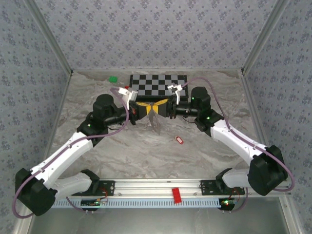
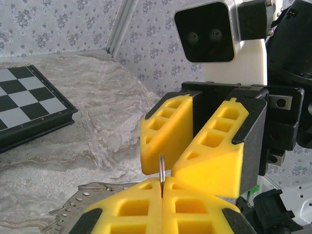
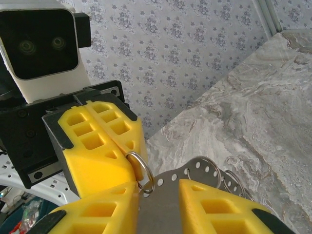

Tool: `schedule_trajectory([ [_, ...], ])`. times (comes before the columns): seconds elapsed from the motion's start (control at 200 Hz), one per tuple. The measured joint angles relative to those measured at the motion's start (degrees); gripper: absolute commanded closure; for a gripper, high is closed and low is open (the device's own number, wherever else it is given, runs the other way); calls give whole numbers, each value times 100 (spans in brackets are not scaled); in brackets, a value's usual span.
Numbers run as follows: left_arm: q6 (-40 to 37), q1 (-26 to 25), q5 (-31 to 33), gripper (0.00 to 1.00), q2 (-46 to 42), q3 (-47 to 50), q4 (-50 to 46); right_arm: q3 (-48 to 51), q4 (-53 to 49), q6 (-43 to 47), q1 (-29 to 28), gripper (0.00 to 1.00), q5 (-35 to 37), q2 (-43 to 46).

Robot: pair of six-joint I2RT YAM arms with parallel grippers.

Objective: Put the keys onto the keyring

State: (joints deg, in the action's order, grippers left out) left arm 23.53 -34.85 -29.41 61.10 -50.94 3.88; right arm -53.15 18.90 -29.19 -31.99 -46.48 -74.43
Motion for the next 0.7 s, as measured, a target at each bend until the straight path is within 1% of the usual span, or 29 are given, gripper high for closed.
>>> schedule_trajectory([
  [0.3,-26,4,-175,100,133,-74,-114,-85,-52,35,0,80,-142,-37],
  [0.435,-61,9,-264,100,136,-120,-140,-131,-72,68,0,91,-208,-72],
  [0.505,-63,17,-278,100,144,-166,-210,-155,-98,116,4,100,-234,-101],
  [0.625,-85,48,-295,100,173,-195,-278,-166,-140,184,15,100,-251,-111],
  [0.705,-81,63,-295,92,175,-197,-282,-164,-111,155,15,100,-245,-114],
])
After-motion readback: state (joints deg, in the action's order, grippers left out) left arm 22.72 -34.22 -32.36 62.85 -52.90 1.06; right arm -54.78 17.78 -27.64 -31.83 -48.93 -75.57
